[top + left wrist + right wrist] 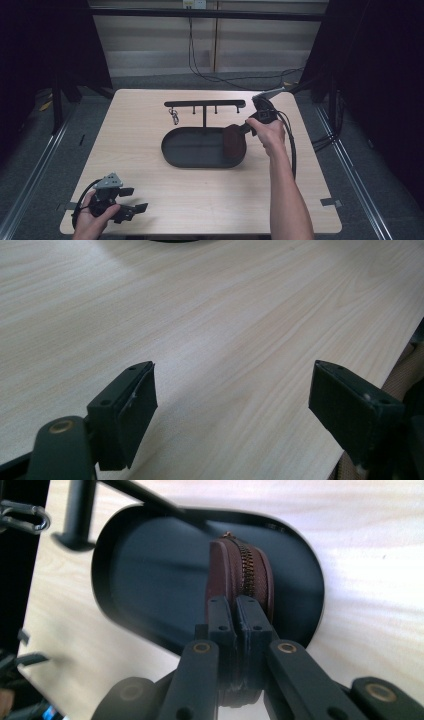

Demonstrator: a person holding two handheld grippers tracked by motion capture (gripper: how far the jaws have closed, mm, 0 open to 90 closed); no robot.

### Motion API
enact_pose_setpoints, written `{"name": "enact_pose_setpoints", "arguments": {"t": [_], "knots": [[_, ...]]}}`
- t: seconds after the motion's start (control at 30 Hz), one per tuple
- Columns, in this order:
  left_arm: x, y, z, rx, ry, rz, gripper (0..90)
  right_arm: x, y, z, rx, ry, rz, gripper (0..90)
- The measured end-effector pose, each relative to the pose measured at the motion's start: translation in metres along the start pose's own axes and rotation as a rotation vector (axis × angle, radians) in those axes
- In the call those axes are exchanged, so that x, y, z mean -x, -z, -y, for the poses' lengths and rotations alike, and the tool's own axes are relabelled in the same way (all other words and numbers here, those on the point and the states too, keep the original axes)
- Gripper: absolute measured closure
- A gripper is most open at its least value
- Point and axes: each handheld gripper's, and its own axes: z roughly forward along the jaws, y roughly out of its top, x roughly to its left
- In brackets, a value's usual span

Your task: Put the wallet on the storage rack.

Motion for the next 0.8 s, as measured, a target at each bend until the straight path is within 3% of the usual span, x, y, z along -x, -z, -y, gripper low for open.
{"name": "enact_pose_setpoints", "arguments": {"t": [0.27, 0.53, 0.6, 0.73, 0.8], "knots": [[-0.001, 0.0, 0.0, -0.005, 0.001, 0.002, 19.2, 0.004, -0.019, 0.003, 0.01, 0.01, -0.023, 86.1], [-0.001, 0.001, 0.0, 0.0, 0.008, 0.0, 19.2, 0.012, -0.041, 0.005, 0.024, 0.016, 0.013, 84.9], [-0.002, 0.001, 0.0, -0.003, 0.011, 0.003, 19.2, 0.015, -0.046, 0.007, 0.035, 0.012, 0.002, 84.1], [-0.002, 0.0, 0.0, -0.007, 0.007, 0.002, 19.2, 0.015, -0.045, 0.008, 0.082, 0.023, 0.009, 77.8], [-0.001, 0.002, 0.0, 0.014, 0.011, -0.002, 19.3, 0.013, -0.042, 0.008, 0.097, 0.034, 0.028, 74.2]]}}
